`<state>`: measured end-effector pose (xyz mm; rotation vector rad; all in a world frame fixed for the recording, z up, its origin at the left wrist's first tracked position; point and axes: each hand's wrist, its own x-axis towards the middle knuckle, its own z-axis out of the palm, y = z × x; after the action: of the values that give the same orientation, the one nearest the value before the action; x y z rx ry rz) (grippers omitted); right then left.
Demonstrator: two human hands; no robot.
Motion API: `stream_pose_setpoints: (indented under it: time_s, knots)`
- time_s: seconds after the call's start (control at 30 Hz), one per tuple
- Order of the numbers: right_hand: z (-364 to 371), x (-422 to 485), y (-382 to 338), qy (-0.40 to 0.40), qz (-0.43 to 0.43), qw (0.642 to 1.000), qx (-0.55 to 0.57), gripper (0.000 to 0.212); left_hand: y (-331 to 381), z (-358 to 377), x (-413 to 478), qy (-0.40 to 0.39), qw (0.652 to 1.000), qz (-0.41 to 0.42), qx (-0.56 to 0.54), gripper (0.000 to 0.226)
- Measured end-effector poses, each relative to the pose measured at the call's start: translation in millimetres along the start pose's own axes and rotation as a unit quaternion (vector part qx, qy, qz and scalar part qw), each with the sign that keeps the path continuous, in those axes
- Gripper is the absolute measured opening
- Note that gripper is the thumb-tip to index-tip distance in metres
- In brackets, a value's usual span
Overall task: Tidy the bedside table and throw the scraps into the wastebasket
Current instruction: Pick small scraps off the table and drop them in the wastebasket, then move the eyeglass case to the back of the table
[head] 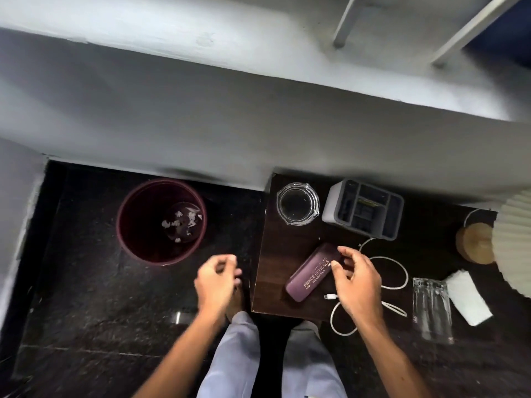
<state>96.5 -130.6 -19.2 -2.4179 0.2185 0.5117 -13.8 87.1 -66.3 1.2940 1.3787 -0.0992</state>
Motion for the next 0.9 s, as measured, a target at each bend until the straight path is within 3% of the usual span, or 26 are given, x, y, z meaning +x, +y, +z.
stream_pose_setpoints:
  time_s: [0.2, 0.4, 0.57, 0.9]
  knots:
    - [-5.2, 16.4, 2.4, -0.074, -0.036, 0.995, -0.062, 0.052, -34.1, 57.4, -59.7, -0.014, 0.999, -0.033, 0.01, 0.013]
    - [-4.1, 26.1, 7.9, -0.114, -0.038, 0.989, -0.083, 0.056, -45.2, 77.1, -73.5, -0.011, 0.998, -0.05, 0.034, 0.005]
    - [-4.0, 29.0, 15.2, -0.139, -0.031, 0.986, -0.082, 0.055, -44.5, 88.1, -78.3, -0.056, 0.996, -0.059, 0.022, 0.017]
    - [-39.5, 17.3, 18.7, -0.1, -0.038, 0.994, -0.012, 0.062, -30.2, 89.8, -96.0, -0.074, 0.994, -0.032, -0.071, 0.026]
